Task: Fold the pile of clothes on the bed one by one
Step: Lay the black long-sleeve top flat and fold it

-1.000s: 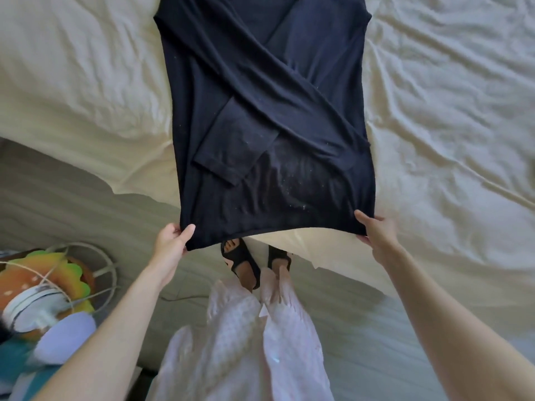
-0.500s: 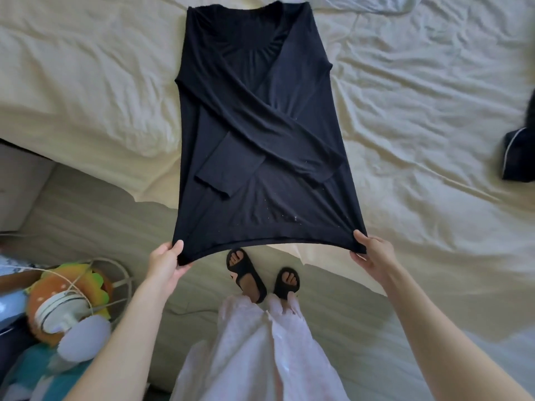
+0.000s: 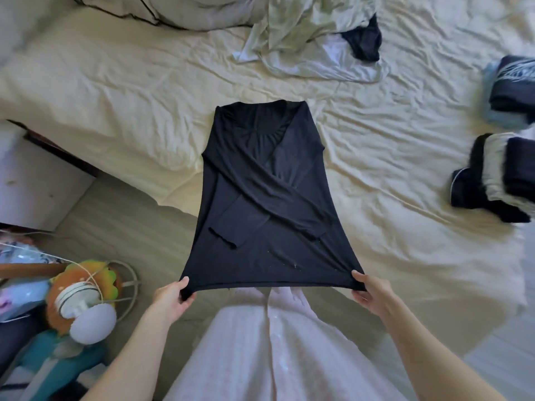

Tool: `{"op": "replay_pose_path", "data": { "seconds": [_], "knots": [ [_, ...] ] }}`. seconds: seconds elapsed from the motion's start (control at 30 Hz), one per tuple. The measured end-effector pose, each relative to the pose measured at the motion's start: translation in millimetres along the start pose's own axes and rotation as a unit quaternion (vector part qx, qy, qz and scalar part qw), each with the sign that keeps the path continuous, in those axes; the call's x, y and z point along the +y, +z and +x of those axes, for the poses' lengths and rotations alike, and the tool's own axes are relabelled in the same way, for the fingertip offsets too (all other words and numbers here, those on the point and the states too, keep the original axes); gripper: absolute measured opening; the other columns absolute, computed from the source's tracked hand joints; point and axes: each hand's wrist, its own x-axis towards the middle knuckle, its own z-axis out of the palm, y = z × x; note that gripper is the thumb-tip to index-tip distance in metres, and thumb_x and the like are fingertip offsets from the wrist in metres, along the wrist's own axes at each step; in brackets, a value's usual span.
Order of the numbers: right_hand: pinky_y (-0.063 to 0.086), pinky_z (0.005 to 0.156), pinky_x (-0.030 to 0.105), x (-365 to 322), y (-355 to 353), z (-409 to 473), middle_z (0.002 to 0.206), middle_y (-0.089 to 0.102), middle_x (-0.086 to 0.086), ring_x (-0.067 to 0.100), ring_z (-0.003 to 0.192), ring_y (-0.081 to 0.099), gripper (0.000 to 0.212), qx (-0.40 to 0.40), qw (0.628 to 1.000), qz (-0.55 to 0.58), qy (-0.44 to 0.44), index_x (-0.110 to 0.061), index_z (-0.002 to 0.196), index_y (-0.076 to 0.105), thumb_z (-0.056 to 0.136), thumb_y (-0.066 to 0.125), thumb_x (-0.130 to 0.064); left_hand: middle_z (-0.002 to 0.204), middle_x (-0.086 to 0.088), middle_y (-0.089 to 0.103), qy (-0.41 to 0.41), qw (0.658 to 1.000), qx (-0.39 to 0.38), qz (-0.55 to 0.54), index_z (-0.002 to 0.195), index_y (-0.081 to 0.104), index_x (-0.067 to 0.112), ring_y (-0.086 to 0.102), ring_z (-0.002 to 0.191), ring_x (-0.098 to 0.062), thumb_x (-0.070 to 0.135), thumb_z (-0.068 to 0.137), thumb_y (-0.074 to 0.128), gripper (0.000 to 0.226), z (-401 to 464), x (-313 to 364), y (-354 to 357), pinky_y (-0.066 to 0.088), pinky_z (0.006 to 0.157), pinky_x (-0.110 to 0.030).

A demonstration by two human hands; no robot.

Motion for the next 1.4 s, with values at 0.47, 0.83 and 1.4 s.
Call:
{"op": "replay_pose_path", "data": {
  "seconds": [0.47, 0.83, 1.4],
  "knots": [
    [0.048, 0.066, 0.026, -68.9, 40.9, 8.4, 0.100, 0.062, 0.008, 0.019, 0.088, 0.061, 0.003, -0.135, 0.981, 0.126, -0.061, -0.008, 0.095, 0.056, 0.094, 0.056, -0.011, 0.118, -0.014, 0.056, 0.102, 0.992, -0.075, 0.003, 0.123, 0.053, 0.003, 0.056, 0.099, -0.024, 0.002, 0.092, 0.055, 0.030, -7.2, 71.1, 60.0, 0.048, 0.077, -0.035],
    [0.057, 0.057, 0.020, -192.0, 100.2, 45.4, 0.097, 0.060, 0.006, 0.020, 0.088, 0.060, 0.010, -0.155, 0.963, 0.207, -0.079, -0.011, 0.087, 0.055, 0.096, 0.053, -0.014, 0.095, -0.010, 0.060, 0.125, 0.986, -0.080, -0.079, 0.088, 0.055, 0.004, 0.060, 0.086, -0.019, 0.001, 0.091, 0.056, 0.005, 35.7, 174.6, 145.3, 0.053, 0.081, -0.037],
    [0.056, 0.053, 0.026, -425.3, 278.6, 158.7, 0.107, 0.059, 0.011, 0.026, 0.093, 0.063, 0.026, -0.139, 0.949, 0.269, -0.091, 0.000, 0.117, 0.053, 0.092, 0.058, -0.005, 0.108, -0.011, 0.057, 0.096, 0.981, -0.112, -0.126, 0.099, 0.056, 0.003, 0.059, 0.106, -0.021, -0.003, 0.089, 0.058, 0.011, 182.2, 371.0, 331.7, 0.055, 0.050, -0.025]
  ]
}}
